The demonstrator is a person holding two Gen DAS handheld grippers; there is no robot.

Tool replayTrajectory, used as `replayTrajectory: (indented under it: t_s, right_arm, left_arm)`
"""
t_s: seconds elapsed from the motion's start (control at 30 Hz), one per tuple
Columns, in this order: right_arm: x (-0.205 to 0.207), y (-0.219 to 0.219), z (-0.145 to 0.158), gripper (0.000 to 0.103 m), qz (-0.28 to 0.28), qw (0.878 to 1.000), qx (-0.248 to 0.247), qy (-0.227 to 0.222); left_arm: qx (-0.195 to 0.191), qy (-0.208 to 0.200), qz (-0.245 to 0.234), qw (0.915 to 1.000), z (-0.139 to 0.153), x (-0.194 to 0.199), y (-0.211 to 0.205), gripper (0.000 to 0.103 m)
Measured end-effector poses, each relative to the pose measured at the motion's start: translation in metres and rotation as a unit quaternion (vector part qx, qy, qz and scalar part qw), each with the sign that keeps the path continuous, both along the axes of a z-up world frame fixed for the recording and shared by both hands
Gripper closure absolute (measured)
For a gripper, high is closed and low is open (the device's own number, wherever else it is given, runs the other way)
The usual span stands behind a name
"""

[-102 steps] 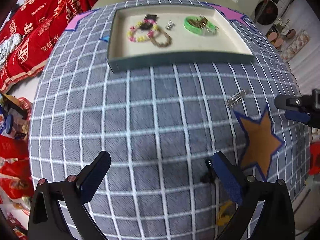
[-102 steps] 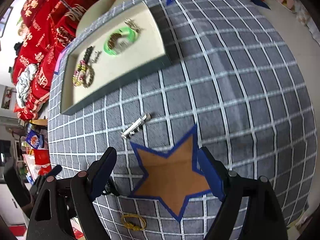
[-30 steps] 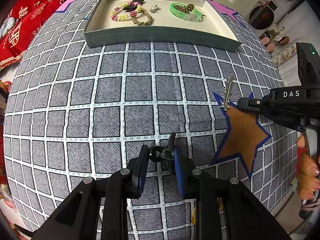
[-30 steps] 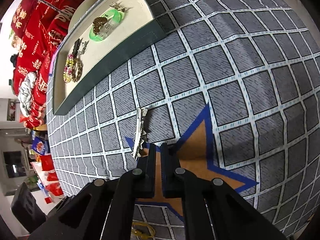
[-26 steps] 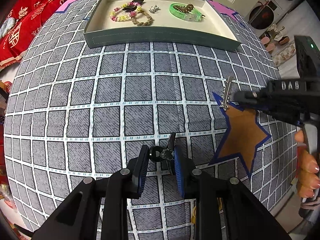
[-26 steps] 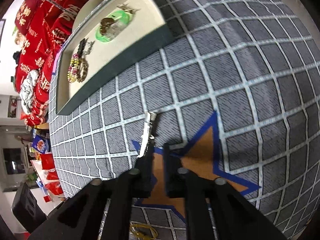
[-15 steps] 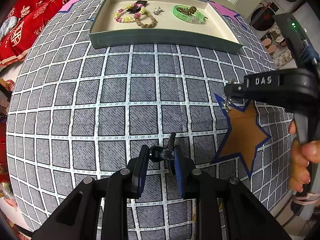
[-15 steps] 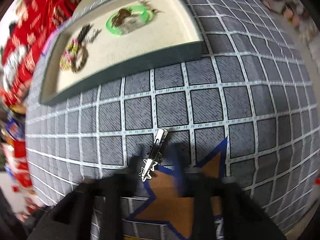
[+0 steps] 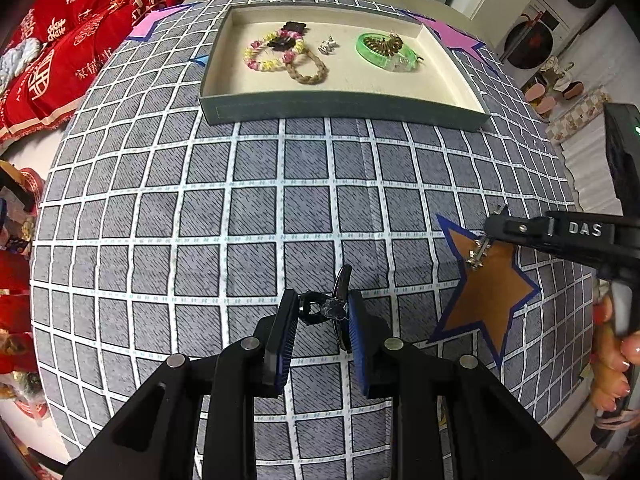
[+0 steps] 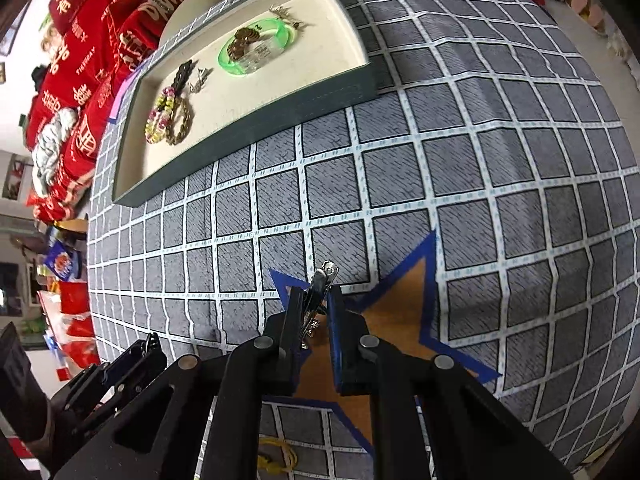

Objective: Organize jewelry
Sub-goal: 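Carry claw clip toward tray with left tool while right tool carries barrette there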

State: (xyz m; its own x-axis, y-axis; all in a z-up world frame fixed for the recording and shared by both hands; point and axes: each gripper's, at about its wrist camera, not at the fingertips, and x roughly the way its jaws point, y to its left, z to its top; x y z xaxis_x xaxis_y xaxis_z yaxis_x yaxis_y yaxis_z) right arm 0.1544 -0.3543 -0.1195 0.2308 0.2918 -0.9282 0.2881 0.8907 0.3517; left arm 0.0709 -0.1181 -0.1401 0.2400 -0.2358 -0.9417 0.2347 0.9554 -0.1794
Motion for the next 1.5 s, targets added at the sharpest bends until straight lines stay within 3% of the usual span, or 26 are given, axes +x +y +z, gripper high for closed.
replayTrajectory:
  t_s: [0.57, 1.17, 1.5]
  right_arm:
    - [0.017, 0.006, 0.032, 0.091, -0.001, 0.999, 0.014, -0.035]
    - [0.071, -0.015, 0.066, 0.091, 0.008, 0.997, 0.010, -0.076]
    - [0.119, -0.013, 0.067, 0.091, 0.023, 0.996, 0.008, -0.088]
  left_arm:
    - [0.007, -0.011, 0.005, 0.9999, 0.049, 0.064, 0.008, 0.069]
    - [0.013, -0.051, 0.011, 0.9985, 0.094, 0.210, -0.007, 0.069]
    - [0.011, -0.080, 0.006, 0.9967, 0.094, 0.275, -0.026, 0.069]
